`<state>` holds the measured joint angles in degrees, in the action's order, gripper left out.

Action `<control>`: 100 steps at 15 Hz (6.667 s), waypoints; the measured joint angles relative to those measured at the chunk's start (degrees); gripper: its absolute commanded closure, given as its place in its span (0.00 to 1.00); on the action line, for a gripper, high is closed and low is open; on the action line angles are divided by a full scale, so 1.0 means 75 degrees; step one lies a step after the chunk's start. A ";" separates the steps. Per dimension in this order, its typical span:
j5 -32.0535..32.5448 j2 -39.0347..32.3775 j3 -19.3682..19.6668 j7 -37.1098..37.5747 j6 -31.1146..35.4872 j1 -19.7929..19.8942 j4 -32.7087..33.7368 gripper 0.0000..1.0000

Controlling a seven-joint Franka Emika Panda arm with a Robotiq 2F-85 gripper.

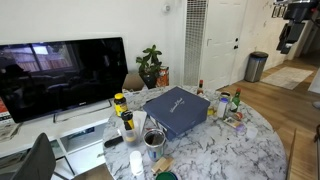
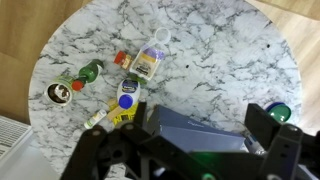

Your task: Remove the lid from the gray shoe box and place it on the table

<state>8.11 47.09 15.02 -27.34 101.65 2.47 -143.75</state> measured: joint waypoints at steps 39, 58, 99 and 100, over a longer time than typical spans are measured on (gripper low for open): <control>-0.6959 -0.7192 -0.0266 -0.2277 0.4058 -0.0158 0.2006 0.00; -0.6966 -1.1460 -0.1883 -0.2225 0.3305 0.1465 0.6528 0.00; -0.6599 -0.8848 -0.1663 -0.0742 -0.1216 0.2063 0.5624 0.99; -0.6382 -0.8430 -0.1605 -0.0530 -0.0974 0.1891 0.5298 0.99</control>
<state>-39.76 -16.14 2.99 -31.32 94.34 16.66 -104.02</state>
